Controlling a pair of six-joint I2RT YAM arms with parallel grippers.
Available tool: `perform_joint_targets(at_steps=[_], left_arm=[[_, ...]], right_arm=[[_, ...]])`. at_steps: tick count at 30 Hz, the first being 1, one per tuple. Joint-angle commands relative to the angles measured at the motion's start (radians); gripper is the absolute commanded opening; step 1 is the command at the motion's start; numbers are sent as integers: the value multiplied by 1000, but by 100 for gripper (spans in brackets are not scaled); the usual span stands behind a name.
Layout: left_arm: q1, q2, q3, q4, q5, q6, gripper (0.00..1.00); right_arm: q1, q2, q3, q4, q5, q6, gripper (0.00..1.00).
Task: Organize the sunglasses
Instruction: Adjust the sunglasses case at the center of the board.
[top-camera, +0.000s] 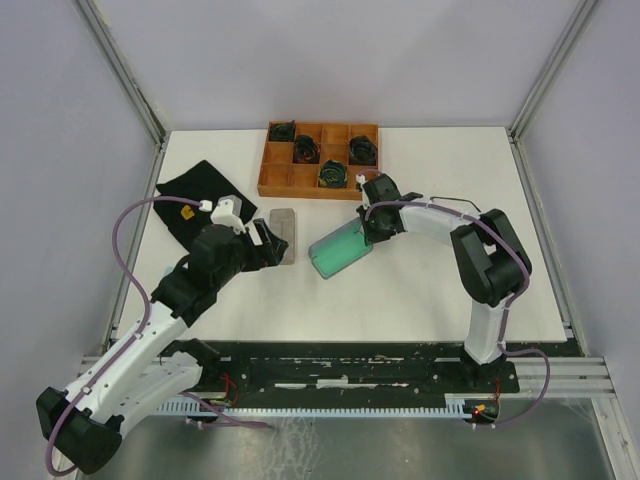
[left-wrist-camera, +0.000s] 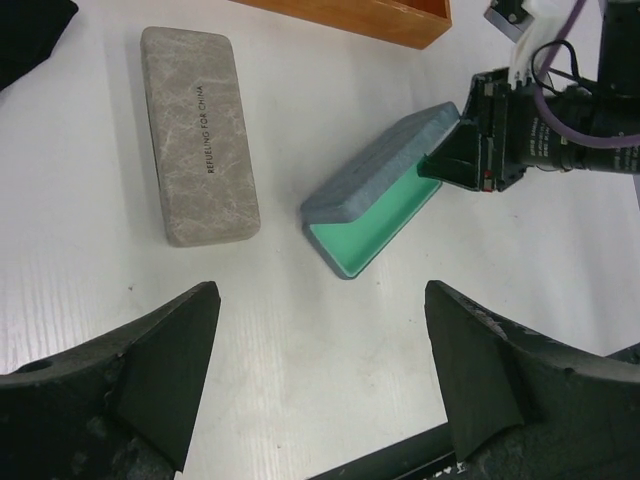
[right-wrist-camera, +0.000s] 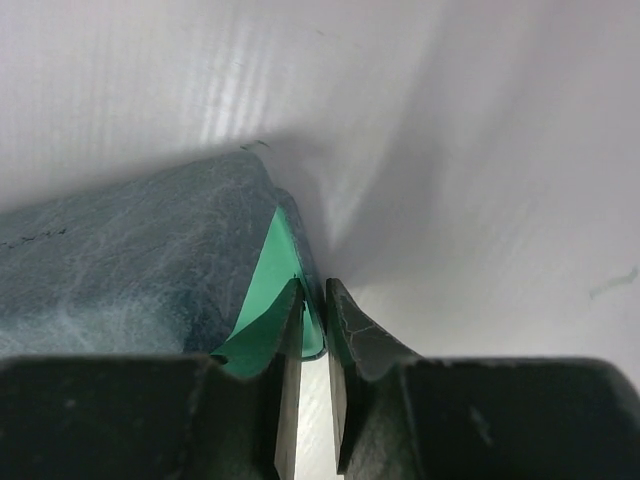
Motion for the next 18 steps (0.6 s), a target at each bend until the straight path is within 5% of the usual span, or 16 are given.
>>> perform_joint_targets(at_steps=[1, 11, 18], left_arm=[[3, -2, 31, 6, -65, 3, 89], [5, -10, 27, -81, -252, -71, 96], [4, 11, 104, -322, -570, -251, 100]], right_arm=[[-5, -85, -70, 48, 195, 161, 20], [-5, -187, -236, 97, 363, 400, 22], [-4, -327, -327, 124, 342, 395, 61]])
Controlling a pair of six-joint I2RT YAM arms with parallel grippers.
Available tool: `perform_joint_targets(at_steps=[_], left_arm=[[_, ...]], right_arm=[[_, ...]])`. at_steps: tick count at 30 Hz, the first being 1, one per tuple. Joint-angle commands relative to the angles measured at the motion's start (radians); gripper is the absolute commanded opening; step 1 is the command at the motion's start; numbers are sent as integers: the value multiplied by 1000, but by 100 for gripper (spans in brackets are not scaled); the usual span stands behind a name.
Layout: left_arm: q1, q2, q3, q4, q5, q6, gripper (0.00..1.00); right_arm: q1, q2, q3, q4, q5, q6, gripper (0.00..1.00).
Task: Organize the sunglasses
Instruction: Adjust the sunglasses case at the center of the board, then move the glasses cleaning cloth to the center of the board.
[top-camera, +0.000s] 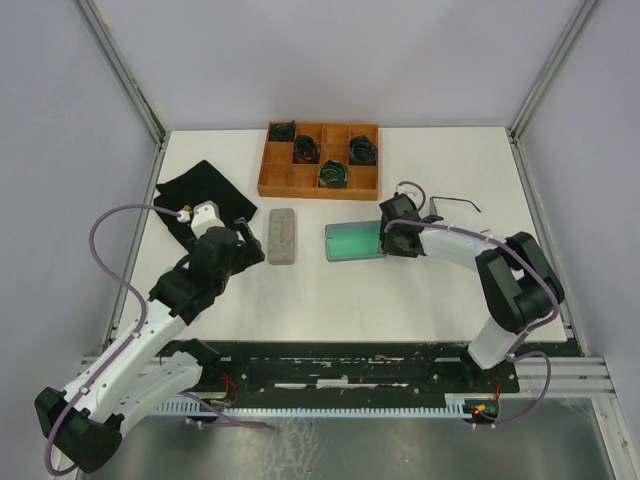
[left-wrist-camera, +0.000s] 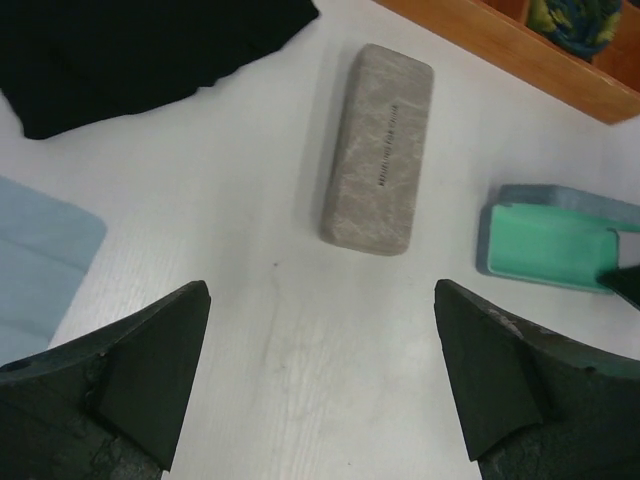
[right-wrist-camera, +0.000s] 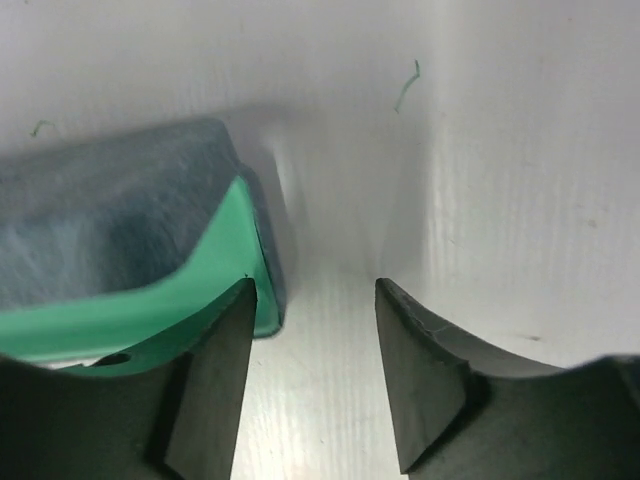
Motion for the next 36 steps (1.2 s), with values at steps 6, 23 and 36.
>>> perform_joint_targets(at_steps=[6, 23, 36], left_arm=[[5, 38, 115, -356, -537, -399, 99], [389, 482, -16, 45, -415, -369, 86], [524, 832, 45, 150, -175, -329, 80]], right_arm=[[-3, -326, -109, -13, -8, 2, 66], [1, -610, -132, -255, -161, -63, 69], [2, -598, -157, -222, -191, -35, 69]])
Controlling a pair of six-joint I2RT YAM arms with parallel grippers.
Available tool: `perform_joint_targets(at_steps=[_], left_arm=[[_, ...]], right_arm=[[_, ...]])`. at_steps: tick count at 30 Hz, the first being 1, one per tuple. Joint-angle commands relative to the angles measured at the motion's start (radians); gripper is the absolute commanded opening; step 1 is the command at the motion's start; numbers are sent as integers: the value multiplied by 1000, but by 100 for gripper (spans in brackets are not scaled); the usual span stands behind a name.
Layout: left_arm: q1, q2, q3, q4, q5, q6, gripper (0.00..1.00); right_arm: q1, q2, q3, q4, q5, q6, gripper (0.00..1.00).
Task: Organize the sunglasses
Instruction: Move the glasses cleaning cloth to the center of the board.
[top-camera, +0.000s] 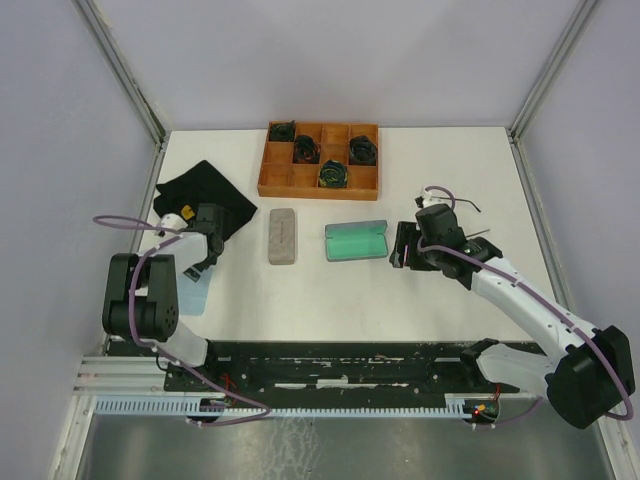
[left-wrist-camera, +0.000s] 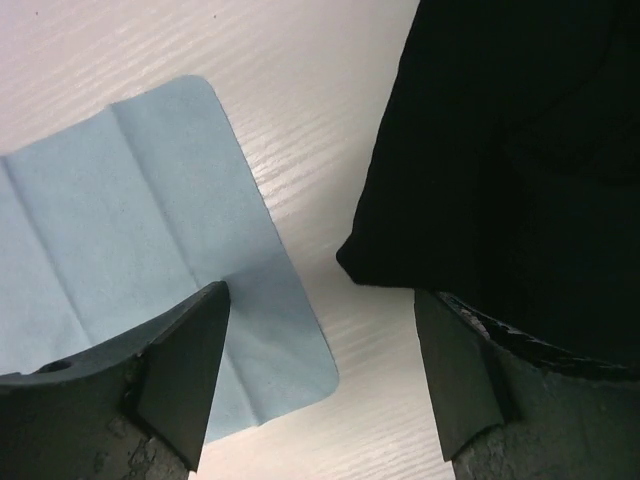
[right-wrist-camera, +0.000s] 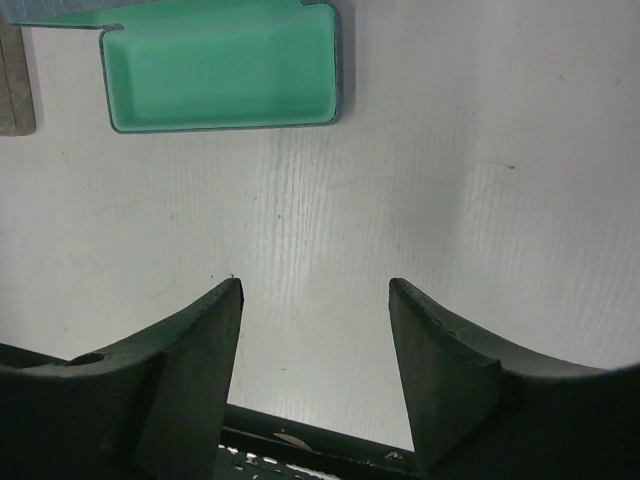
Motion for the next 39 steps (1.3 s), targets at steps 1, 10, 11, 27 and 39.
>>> perform_joint_targets(at_steps=[1, 10, 11, 27, 39], left_arm=[[34, 65, 11, 20, 92, 25, 79], [61, -50, -134, 134, 208, 5, 28], [61, -68, -152, 143, 218, 7, 18], [-74, -441, -343, 121, 374, 46, 3], [-484, -564, -368, -26, 250, -70, 3]], right_arm=[[3, -6, -4, 24, -1, 8, 69], [2, -5, 11, 22, -6, 2, 70], [3, -8, 9, 22, -6, 1, 70], [2, -77, 36, -24, 35, -3, 71], [2, -117, 26, -54, 53, 3, 71]])
